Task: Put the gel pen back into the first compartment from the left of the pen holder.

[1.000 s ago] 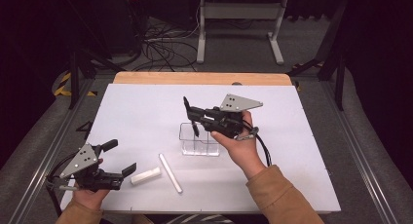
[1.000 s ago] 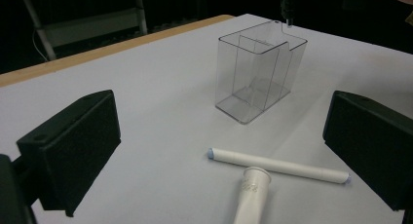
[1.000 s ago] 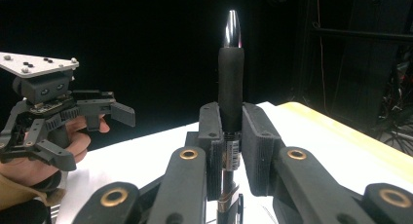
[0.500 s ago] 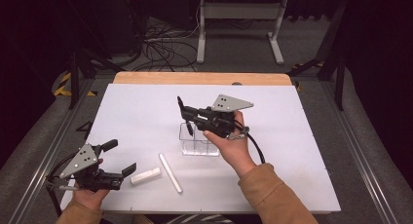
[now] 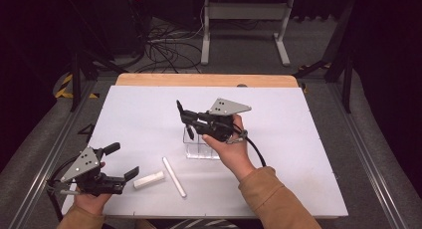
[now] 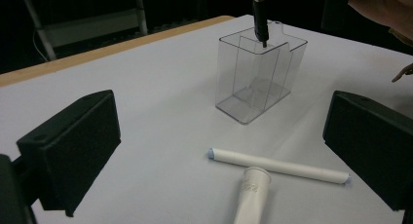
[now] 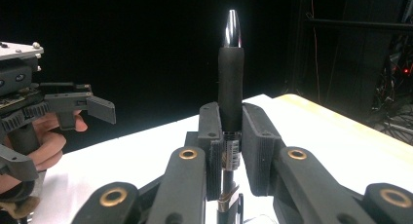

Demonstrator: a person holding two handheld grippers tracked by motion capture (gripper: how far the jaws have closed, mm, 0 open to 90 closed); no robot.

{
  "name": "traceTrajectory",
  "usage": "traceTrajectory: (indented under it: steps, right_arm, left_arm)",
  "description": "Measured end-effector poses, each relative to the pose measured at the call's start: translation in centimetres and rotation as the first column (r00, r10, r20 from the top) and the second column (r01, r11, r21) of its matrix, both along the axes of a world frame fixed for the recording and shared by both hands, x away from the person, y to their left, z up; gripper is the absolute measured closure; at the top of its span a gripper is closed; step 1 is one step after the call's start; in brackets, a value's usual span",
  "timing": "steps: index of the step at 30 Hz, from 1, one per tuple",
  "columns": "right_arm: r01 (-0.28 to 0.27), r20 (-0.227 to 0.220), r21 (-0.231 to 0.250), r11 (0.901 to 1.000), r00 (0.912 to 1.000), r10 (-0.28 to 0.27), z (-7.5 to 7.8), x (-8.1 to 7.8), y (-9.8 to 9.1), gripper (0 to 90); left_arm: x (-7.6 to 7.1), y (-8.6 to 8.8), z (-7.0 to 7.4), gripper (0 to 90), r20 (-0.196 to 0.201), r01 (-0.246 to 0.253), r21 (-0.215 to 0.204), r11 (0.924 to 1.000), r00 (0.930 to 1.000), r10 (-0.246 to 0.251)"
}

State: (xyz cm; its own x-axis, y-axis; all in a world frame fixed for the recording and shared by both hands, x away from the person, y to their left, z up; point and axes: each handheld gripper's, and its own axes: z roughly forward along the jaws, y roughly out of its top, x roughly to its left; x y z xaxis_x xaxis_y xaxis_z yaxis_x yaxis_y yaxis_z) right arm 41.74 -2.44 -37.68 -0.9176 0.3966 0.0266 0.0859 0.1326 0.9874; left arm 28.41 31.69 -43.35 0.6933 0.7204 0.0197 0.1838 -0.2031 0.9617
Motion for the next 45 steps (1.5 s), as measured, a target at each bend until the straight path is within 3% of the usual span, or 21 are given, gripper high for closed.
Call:
traceTrajectory:
  steps: [7, 16, 36, 39, 45]
  right_arm:
    - [0.01, -0.031, -0.002, 0.9999, 0.9995, -0.01, -0.2, 0.0, 0.1, 79.9]
    - [0.049, -0.073, -0.047, 0.9977, 0.9959, -0.053, -1.2, 0.1, 0.2, 79.9]
    - [0.077, -0.086, -0.14, 0.9872, 0.9923, -0.089, -2.9, -0.3, 0.3, 79.0]
    - [0.098, -0.093, -0.156, 0.9828, 0.9891, -0.114, -3.0, -0.3, 0.3, 62.7]
    - [0.155, -0.031, -0.17, 0.9733, 0.9863, -0.162, -2.4, -0.9, -0.2, 47.5]
  left_arm:
    - [0.0, 0.0, 0.0, 1.0, -0.001, 0.001, 0.002, 1.0, 1.0, -0.001]
    - [0.0, 0.0, 0.0, 1.0, 0.0, 0.0, -0.002, 1.0, 1.0, 0.0]
    - [0.1, 0.0, -0.1, 1.0, -0.003, 0.0, -0.002, 1.0, 1.0, 0.0]
    - [0.1, 0.1, -0.1, 1.0, -0.002, -0.001, -0.004, 1.0, 1.0, 0.001]
    - [0.3, 0.0, 0.0, 1.1, 0.003, -0.001, -0.003, 1.0, 1.0, 0.001]
